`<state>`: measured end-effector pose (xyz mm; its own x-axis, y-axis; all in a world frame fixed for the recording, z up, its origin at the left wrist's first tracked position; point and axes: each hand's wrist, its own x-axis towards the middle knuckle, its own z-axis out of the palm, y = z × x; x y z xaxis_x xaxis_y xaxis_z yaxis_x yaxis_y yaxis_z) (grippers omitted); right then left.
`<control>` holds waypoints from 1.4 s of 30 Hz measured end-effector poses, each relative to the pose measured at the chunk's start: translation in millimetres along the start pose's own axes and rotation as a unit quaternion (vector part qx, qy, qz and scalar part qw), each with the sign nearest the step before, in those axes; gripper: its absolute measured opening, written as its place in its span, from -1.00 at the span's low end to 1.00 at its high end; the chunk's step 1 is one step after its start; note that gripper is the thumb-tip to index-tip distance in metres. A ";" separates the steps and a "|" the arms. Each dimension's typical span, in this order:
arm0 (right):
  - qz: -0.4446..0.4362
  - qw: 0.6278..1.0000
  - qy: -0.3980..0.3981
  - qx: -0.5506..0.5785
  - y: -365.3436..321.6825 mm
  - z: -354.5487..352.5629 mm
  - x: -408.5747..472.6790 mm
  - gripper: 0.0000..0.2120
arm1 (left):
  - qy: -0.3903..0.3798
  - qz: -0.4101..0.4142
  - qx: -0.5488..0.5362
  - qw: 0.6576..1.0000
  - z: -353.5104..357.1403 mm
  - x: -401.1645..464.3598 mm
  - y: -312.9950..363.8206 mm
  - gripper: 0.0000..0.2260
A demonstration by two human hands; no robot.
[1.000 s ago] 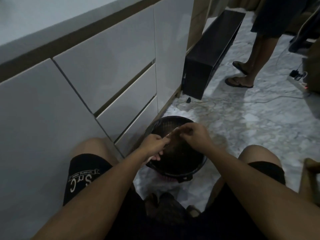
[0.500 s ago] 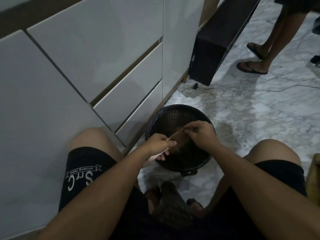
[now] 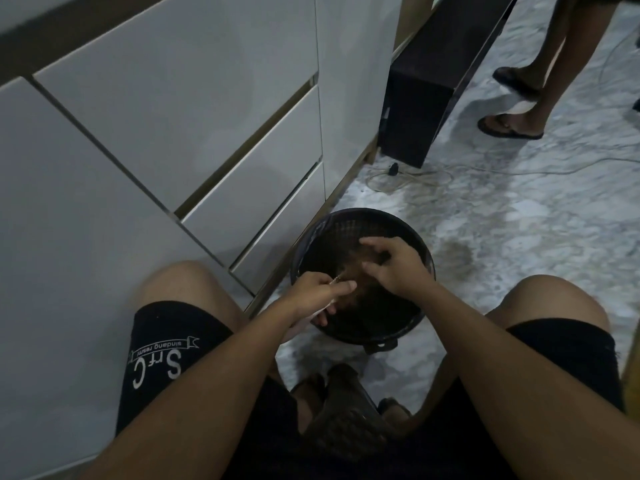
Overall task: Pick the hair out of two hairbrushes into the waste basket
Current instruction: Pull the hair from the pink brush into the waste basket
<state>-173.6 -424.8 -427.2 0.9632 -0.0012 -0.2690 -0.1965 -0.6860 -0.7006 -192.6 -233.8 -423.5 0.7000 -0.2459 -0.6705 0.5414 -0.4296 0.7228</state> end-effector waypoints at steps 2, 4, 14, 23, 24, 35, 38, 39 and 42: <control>-0.013 1.000 0.007 -0.008 -0.5 -0.2 0.0 -0.75 | 0.001 -0.001 -0.004 1.000 -1.6 -2.3 1.6 -0.55; -0.023 1.000 0.013 -0.006 -1.9 -1.7 -0.7 -0.85 | -0.002 -0.009 0.004 1.000 -2.8 -3.8 3.2 -0.43; 0.023 0.994 0.046 0.096 -9.6 -12.0 -3.4 -0.89 | 0.070 -0.010 0.029 0.997 -5.6 4.1 3.5 -0.56; 0.097 0.978 0.135 0.126 -2.1 -10.6 1.7 -0.75 | 0.088 0.004 0.029 0.996 0.3 8.7 -1.3 -0.58; 0.076 0.985 0.099 0.124 -3.4 -11.0 1.8 -0.68 | 0.090 0.009 0.048 0.995 -0.3 9.2 -3.7 -0.59; -0.055 0.997 0.050 -0.007 -17.9 -2.6 -10.9 -0.87 | 0.084 0.012 0.090 0.992 -1.0 9.2 -5.9 -0.69; 0.007 0.989 0.142 0.046 -16.2 -11.5 -6.2 -0.86 | 0.098 0.002 0.073 0.993 -6.2 11.2 -5.5 -0.69; 0.026 0.986 0.152 0.067 -14.7 -14.2 -4.8 -0.85 | 0.099 0.000 0.064 0.993 -7.4 11.7 -5.2 -0.70; 0.049 0.985 0.135 0.095 -11.6 -16.6 -3.0 -0.87 | 0.095 0.001 0.044 0.994 -7.2 11.3 -4.6 -0.70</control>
<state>-171.1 -428.8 -407.4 0.9463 -0.2725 -0.1737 -0.2975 -0.5248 -0.7975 -183.8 -228.4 -433.2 0.7809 -0.0806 -0.6194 0.5038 -0.5051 0.7008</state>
